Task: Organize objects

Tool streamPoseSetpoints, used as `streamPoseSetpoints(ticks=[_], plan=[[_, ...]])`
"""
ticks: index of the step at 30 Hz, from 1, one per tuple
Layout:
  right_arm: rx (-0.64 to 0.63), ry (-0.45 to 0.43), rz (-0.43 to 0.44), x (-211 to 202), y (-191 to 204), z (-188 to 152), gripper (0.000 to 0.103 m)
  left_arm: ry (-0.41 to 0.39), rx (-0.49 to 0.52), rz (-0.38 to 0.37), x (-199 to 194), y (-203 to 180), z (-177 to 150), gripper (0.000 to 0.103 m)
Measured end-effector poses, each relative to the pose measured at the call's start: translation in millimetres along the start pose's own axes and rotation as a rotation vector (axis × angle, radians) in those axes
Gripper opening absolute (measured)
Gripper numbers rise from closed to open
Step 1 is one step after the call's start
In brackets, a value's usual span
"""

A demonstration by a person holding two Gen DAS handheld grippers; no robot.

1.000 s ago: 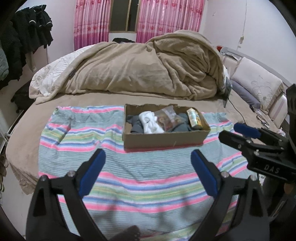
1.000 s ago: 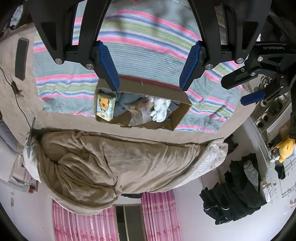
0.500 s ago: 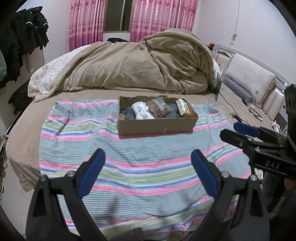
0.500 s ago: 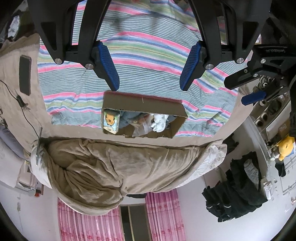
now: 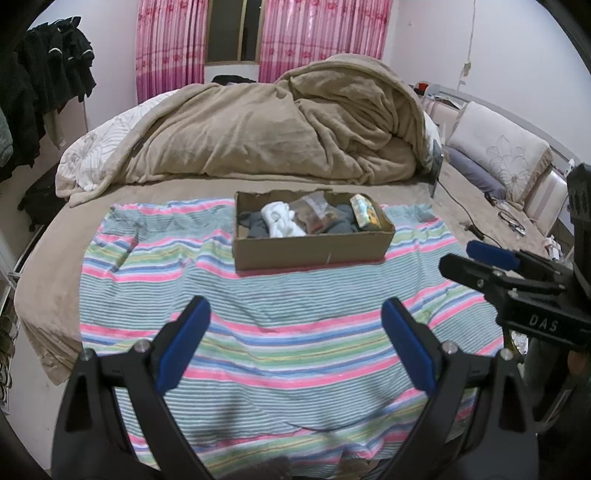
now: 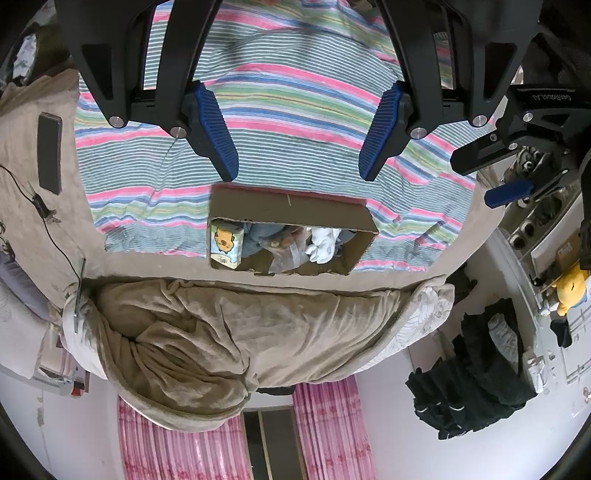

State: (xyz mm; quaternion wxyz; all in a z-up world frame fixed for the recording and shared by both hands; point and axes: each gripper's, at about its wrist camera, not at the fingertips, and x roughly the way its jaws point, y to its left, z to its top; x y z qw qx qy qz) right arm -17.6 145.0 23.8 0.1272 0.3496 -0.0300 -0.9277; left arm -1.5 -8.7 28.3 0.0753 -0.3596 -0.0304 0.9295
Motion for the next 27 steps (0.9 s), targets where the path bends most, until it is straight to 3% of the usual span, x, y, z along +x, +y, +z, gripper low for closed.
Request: streamPoseSetpoints(ticks=[27], plan=[[0.023, 0.032, 0.008, 18.3, -12.1, -3.7, 0.071, 0.037, 0.012, 0.002, 23.0, -1.4, 0.9, 0.095]])
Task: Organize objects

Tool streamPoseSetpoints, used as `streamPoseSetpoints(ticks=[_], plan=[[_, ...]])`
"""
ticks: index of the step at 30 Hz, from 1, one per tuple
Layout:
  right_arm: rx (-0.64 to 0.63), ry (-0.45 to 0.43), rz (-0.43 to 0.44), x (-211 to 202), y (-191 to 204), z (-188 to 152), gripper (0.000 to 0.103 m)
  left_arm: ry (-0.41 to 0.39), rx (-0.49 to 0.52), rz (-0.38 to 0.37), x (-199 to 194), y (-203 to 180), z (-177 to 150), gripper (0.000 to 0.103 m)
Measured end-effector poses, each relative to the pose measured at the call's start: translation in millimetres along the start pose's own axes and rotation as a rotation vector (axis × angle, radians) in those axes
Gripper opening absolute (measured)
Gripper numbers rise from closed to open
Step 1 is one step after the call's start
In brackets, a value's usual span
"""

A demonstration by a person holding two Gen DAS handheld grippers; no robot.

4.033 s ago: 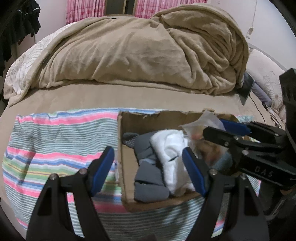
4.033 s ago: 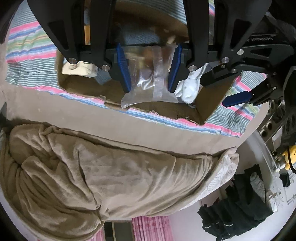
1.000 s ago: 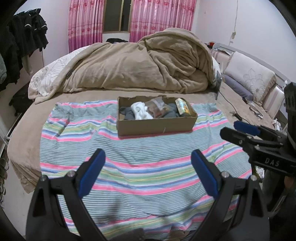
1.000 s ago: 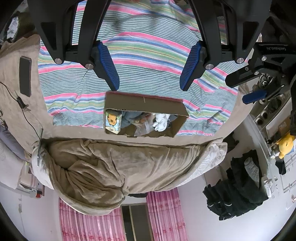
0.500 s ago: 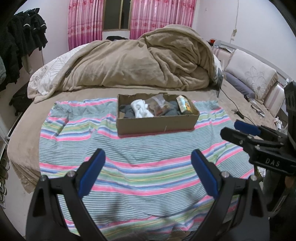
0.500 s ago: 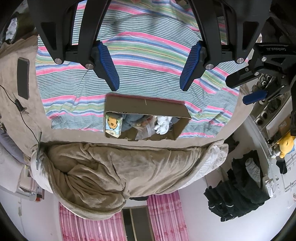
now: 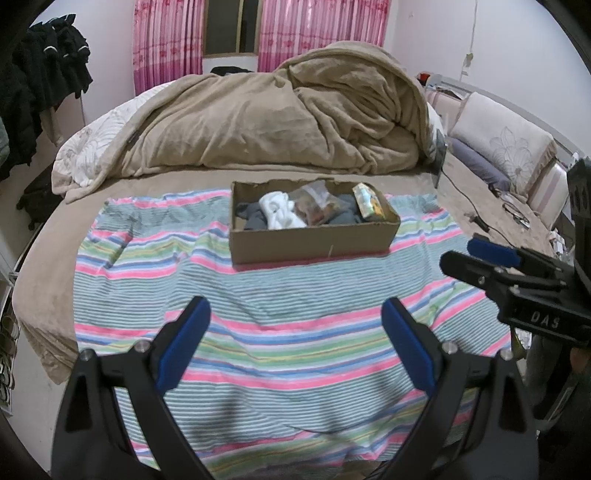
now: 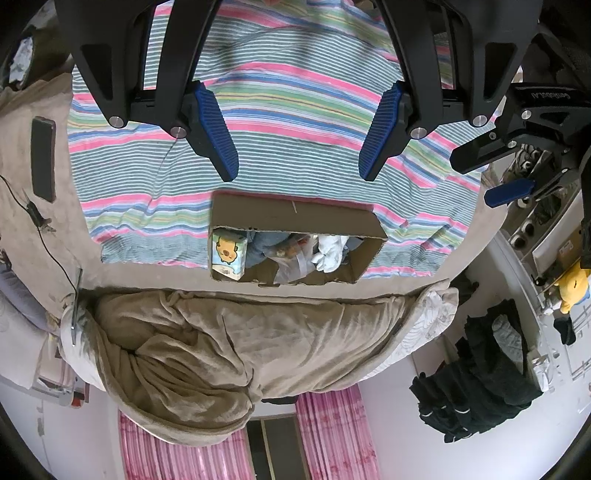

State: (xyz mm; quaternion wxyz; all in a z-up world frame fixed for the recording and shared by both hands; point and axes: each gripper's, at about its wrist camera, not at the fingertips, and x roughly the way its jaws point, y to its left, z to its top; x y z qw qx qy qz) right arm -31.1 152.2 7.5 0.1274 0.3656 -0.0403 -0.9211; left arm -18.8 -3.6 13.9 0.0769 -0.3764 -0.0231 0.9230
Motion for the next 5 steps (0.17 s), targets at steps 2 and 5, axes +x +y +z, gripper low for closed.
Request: streamPoseSetpoints(ticks=[2, 5], plan=[[0.004, 0.006, 0.0, 3.4, -2.1, -0.5, 0.071, -0.002, 0.007, -0.004, 2.3, -1.7, -0.5, 0.095], [0.009, 0.015, 0.002, 8.9, -5.9, 0.9, 0.071, 0.006, 0.013, -0.01, 9.0, -1.2, 1.1, 0.095]])
